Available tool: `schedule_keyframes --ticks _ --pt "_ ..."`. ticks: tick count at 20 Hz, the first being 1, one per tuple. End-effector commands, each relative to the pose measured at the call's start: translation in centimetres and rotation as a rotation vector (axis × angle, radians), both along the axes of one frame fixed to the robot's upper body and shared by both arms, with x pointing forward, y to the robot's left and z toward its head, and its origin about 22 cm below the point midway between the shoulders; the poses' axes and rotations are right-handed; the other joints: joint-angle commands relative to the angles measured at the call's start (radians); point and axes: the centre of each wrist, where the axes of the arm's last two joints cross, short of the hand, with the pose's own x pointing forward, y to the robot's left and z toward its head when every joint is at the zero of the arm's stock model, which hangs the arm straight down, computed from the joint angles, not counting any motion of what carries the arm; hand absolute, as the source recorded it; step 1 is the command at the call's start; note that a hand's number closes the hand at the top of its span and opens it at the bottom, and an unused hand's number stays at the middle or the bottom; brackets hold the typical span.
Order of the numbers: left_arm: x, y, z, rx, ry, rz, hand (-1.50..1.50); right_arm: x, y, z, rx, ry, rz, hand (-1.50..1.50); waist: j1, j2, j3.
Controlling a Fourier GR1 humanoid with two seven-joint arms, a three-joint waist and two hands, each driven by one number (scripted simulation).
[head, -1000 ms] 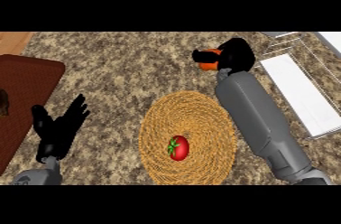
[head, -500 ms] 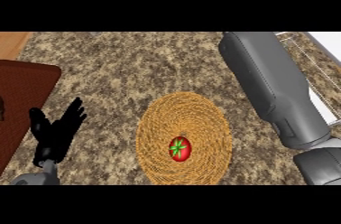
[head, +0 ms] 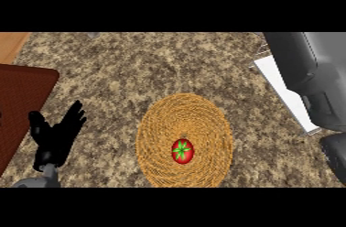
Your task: Pick the squash from the placemat and place it in the tiered shelf
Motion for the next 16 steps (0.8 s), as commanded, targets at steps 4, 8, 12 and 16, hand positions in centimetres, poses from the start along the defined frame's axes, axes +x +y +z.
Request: schedule_keyframes --ticks 4,8,12,16 --pt "-1.4 0.6 -2.3 -0.018 0.062 0.01 0.0 -1.3 -3.0 6.7 0.145 -0.028 -0.272 1.5 -0.004 0.01 -0.007" --pt "-0.7 0.5 -1.5 -0.024 0.064 -0.019 0.0 -1.8 -5.3 8.7 0.125 -0.01 -0.302 1.5 0.0 0.012 -0.006" --pt "-1.3 1.6 -1.7 -0.005 0.058 -0.001 0.0 -1.9 -8.3 8.5 0.121 0.02 -0.302 1.5 0.001 0.013 -0.006" --pt "-0.6 0.9 -0.9 -0.016 0.047 0.007 0.0 -2.8 -11.7 10.2 0.153 0.071 -0.267 1.5 0.004 0.013 -0.005"
